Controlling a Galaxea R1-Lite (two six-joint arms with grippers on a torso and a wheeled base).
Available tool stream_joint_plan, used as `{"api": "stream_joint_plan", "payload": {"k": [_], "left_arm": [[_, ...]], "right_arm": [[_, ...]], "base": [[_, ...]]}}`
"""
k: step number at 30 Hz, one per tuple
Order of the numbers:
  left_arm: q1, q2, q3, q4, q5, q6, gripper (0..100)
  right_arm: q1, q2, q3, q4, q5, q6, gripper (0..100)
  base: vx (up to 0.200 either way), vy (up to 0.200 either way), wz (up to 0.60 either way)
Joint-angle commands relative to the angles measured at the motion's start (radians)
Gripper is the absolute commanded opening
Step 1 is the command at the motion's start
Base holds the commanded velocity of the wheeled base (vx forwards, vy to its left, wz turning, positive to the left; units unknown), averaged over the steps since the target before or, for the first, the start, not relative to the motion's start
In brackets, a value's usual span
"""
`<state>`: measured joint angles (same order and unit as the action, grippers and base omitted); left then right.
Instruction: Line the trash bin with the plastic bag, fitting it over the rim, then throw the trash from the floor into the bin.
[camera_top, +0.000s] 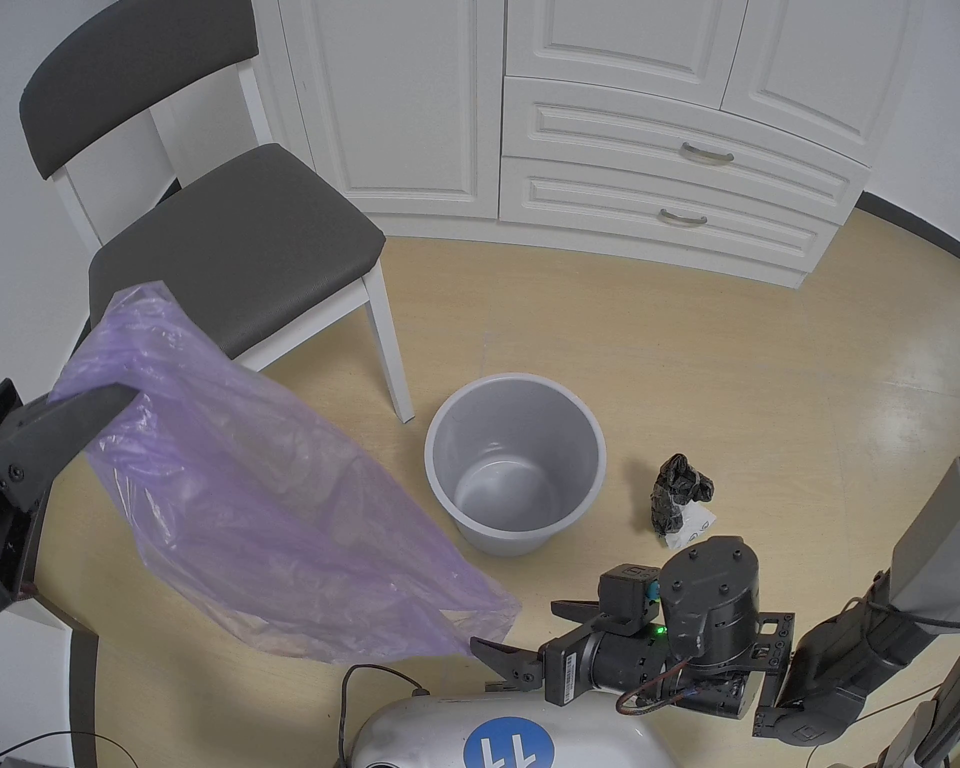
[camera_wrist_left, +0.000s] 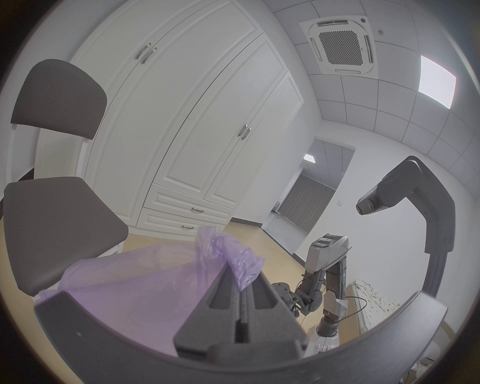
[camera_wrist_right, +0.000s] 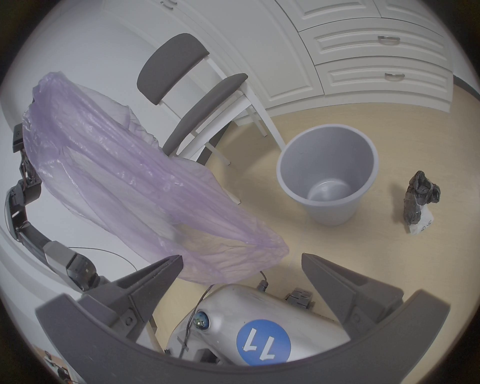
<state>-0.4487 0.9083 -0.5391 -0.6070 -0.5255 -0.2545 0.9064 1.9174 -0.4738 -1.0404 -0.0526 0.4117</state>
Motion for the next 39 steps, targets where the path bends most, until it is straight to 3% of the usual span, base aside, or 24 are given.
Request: {"api": "stream_joint_plan", "payload": {"k": [1,10,23,27,39], "left_arm": [[0.001,0.0,-0.002,-0.008,0.001,-0.003,0],[0.001,0.001,0.011,-0.066,0.002,-0.011,0],[0.001,0.0,0.01,-0.068,0.002,-0.012,0],[0.001,-0.012,0.008,-0.068,0.002,-0.023,0],[0.001,0.0,0.005,-0.068,0.002,-0.028,0]], "right_arm": [[-0.001,0.086,-0.012,-0.053,-0.013,0.016,100],[-0.018,0.189,-0.02,-0.328,-0.047,0.062,100],[-0.046,0.27,-0.057,-0.386,-0.058,0.064,100],[-0.09,0.33,-0.066,-0.53,-0.061,0.064,100],[-0.037,0.33,-0.012,-0.524,-0.044,0.062,100]], "base": [[0.0,0.0,0.0],[0.0,0.0,0.0],[0.0,0.0,0.0],[0.0,0.0,0.0],[0.0,0.0,0.0]]}}
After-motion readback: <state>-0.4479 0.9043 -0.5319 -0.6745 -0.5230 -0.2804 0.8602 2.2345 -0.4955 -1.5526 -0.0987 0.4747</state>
